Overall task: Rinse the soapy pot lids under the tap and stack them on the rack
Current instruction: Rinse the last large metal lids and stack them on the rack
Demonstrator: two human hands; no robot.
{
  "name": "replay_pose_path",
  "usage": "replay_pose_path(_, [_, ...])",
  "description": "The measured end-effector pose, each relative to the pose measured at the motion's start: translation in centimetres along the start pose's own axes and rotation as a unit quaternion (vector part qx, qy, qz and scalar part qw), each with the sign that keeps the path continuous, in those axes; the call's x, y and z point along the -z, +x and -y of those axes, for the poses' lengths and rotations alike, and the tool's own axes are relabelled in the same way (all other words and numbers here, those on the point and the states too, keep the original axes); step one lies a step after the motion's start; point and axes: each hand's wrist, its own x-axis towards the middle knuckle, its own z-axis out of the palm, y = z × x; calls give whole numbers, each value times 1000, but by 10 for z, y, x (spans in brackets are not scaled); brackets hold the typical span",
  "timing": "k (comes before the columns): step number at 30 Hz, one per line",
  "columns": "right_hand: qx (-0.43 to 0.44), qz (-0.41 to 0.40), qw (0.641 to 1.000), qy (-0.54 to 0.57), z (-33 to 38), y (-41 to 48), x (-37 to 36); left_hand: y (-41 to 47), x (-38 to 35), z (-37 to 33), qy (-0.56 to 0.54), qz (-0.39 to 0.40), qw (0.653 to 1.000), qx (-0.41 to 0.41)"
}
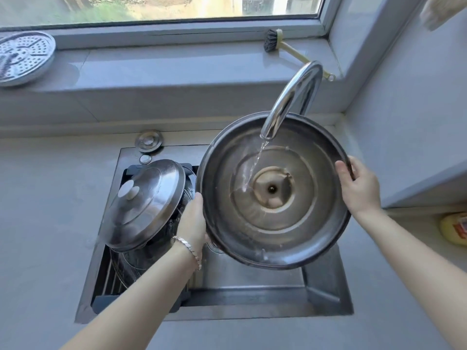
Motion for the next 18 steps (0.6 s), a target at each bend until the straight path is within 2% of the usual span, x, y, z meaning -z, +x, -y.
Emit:
replay_pose_path(4, [-104, 37, 992, 64, -6, -18, -30, -8, 12, -16, 73, -35, 983, -166])
replay_pose_path(9, [-190, 108, 968, 120, 11, -46, -70, -21, 31, -51, 202, -59, 935, -287])
replay_pose_path(12, [-211, 161, 957, 115, 8, -62, -92, -25, 40, -68, 289, -70, 895, -333])
replay_pose_path(15, [-231, 213, 942, 114, 8, -77, -101, -34, 40, -76, 387, -101, 840, -366])
replay_pose_path(16, [-234, 233, 938, 103, 6, -79, -100, -35, 39, -76, 411, -103, 831, -360])
replay_pose_path(18, [-217, 271, 937, 38, 0, -79, -91, -31, 39, -73, 439, -94, 836, -317])
